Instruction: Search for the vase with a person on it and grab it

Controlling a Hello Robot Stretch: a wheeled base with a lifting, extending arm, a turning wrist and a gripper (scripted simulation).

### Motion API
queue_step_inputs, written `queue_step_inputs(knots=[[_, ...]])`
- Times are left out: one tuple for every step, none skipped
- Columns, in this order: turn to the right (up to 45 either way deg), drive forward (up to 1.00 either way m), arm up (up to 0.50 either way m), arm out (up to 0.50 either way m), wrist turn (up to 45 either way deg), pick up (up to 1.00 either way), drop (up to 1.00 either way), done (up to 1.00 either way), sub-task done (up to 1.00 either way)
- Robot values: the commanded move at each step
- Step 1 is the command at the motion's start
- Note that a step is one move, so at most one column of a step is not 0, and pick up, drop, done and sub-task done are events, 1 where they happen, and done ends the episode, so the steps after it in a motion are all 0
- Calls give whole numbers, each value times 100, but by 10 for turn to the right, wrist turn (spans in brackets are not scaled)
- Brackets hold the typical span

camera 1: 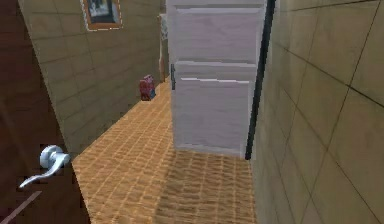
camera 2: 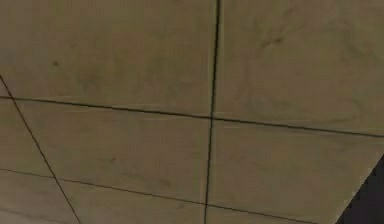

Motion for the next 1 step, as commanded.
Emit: queue_step_inputs(knots=[[0,75,0,0,0,0,0,0,0]])
